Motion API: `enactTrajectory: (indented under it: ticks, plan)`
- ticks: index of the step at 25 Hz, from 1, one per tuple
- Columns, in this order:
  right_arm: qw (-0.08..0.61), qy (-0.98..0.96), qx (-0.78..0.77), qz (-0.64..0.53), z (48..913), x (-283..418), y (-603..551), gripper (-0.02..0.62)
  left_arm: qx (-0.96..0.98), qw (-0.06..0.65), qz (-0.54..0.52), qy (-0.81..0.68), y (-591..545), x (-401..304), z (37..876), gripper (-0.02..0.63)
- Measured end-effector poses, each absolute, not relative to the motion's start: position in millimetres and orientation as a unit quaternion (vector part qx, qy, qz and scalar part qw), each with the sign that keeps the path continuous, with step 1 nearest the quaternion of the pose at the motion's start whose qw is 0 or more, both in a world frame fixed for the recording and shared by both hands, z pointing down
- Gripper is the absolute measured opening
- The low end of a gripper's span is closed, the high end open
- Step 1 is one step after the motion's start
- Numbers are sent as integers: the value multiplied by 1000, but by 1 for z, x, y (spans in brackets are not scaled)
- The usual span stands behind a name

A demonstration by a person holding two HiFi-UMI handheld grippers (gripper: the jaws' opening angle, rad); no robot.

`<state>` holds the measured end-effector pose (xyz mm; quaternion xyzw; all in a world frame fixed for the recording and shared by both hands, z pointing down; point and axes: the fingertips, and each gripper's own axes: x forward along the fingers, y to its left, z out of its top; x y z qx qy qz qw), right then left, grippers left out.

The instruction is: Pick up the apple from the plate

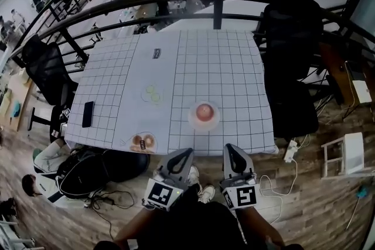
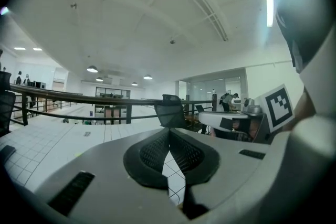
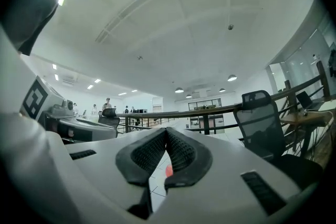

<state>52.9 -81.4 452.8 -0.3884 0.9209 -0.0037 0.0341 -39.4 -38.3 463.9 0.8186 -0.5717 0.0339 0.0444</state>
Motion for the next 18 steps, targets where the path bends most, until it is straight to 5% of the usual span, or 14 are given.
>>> enactTrajectory:
  ticks: [18]
  plan:
    - [1, 922, -385, 25, 454, -3, -170, 23, 823, 46, 36, -565, -147, -96, 480, 21]
